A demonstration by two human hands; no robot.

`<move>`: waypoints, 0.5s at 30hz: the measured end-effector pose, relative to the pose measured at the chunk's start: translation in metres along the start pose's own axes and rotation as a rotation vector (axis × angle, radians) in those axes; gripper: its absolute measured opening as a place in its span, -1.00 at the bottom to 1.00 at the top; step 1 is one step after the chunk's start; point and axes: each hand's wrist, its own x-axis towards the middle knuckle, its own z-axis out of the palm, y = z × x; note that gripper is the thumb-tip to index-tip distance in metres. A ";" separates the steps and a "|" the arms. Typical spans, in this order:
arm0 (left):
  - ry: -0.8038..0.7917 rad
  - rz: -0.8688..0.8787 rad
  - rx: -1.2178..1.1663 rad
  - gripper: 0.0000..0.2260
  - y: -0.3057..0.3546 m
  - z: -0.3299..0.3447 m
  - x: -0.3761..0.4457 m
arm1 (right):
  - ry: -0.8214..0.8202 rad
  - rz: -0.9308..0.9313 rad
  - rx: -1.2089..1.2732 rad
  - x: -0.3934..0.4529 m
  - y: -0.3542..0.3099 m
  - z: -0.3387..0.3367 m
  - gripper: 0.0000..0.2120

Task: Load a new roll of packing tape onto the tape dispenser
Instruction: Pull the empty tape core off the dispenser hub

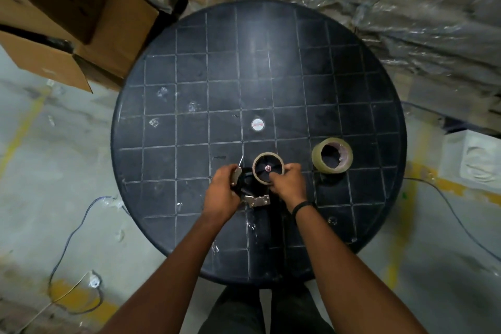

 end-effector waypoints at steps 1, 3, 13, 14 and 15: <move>-0.007 0.022 0.001 -0.51 -0.003 0.000 0.001 | -0.012 0.028 -0.018 -0.006 0.001 -0.002 -0.45; -0.028 0.092 0.033 -0.53 -0.003 -0.001 0.005 | -0.078 0.135 0.002 -0.016 0.007 -0.008 -0.36; 0.196 0.178 0.174 -0.65 0.034 0.035 -0.032 | -0.132 0.065 -0.267 -0.030 0.058 -0.035 -0.54; 0.197 0.136 0.145 -0.70 0.040 0.041 -0.045 | -0.121 -0.027 -0.411 -0.028 0.056 -0.038 -0.54; 0.164 0.068 0.117 -0.72 0.044 0.047 -0.055 | -0.126 -0.097 -0.499 -0.026 0.054 -0.040 -0.54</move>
